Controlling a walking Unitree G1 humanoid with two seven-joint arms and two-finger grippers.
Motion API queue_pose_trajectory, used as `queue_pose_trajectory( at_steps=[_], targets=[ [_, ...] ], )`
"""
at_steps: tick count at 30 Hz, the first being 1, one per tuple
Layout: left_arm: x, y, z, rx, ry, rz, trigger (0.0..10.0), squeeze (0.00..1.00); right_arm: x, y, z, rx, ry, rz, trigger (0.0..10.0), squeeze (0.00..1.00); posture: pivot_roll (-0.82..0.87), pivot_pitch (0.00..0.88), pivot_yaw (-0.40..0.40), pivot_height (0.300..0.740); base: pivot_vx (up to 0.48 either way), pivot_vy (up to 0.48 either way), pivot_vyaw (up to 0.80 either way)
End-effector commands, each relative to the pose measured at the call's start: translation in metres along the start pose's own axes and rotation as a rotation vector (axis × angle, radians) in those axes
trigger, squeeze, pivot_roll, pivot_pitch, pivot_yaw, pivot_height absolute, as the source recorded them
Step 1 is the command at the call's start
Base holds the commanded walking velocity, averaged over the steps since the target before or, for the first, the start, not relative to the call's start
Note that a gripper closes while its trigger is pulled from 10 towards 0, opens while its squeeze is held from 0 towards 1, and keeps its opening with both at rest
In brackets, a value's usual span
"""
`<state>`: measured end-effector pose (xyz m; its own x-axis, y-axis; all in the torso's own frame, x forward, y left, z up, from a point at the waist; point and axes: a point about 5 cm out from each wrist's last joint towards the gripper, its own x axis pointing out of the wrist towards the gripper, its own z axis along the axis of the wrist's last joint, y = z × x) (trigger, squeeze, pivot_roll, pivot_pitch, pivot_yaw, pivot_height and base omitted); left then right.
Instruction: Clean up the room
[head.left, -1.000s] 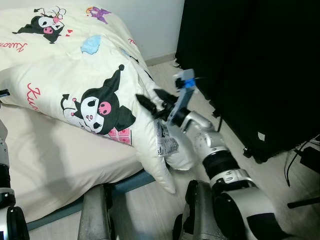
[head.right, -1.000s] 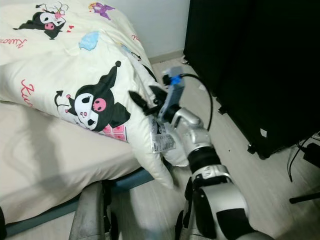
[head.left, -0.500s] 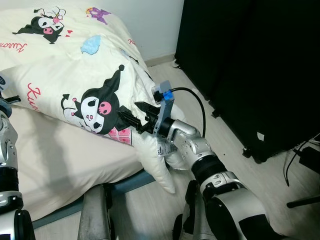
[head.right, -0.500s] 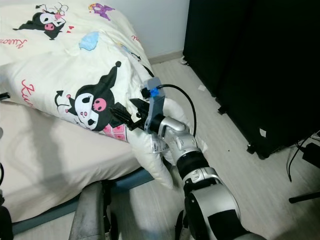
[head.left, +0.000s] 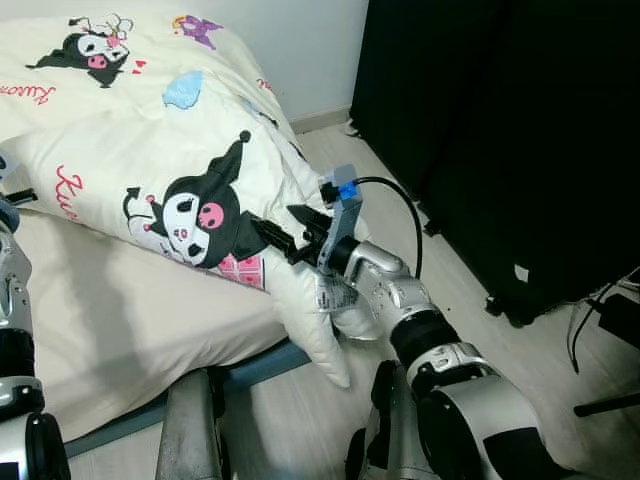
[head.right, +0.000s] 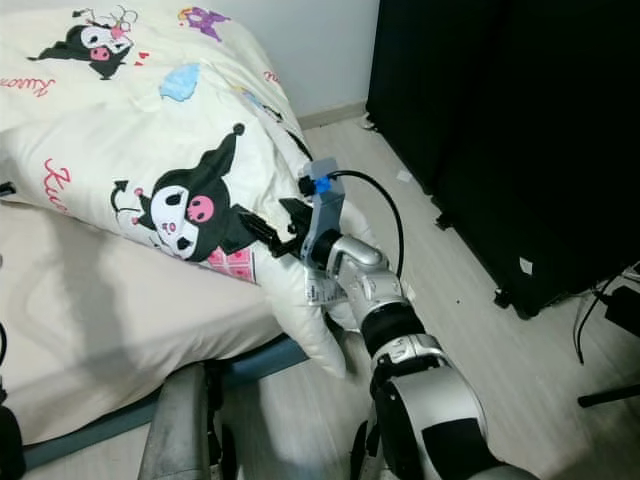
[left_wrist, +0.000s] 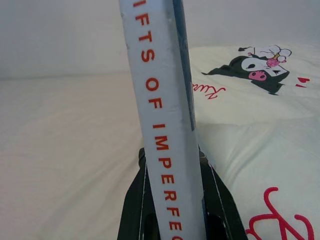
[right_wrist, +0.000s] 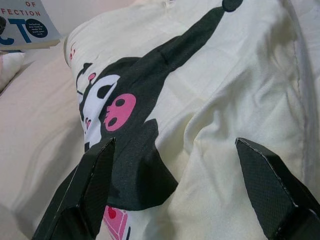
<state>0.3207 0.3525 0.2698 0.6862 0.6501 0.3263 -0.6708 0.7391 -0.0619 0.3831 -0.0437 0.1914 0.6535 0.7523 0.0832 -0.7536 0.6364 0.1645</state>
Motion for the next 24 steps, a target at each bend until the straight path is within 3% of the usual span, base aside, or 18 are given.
queue_pose_trajectory(
  at_steps=[1,6,13,24],
  targets=[
    [0.003,0.011,0.004,0.039,-0.028,0.024,10.0,0.0,-0.005,-0.004,-0.007,0.009,0.003,-0.022,10.0,0.0,0.12,0.228,0.017,0.542,0.0,0.0,0.0],
    [0.004,0.016,-0.007,0.077,0.004,0.025,10.0,0.0,-0.008,-0.009,-0.004,0.001,-0.028,-0.062,10.0,0.0,0.12,0.203,0.039,0.542,0.0,0.0,0.0],
    [0.009,0.026,-0.002,0.091,-0.007,0.042,10.0,0.0,-0.011,-0.017,0.002,0.008,-0.049,-0.1,10.0,0.0,0.14,0.187,0.046,0.542,0.0,0.0,0.0],
    [0.014,0.029,0.002,0.098,-0.015,0.049,10.0,0.0,-0.001,-0.01,0.005,-0.009,-0.047,-0.083,10.0,0.0,0.16,0.173,0.052,0.542,0.0,0.0,0.0]
  ],
)
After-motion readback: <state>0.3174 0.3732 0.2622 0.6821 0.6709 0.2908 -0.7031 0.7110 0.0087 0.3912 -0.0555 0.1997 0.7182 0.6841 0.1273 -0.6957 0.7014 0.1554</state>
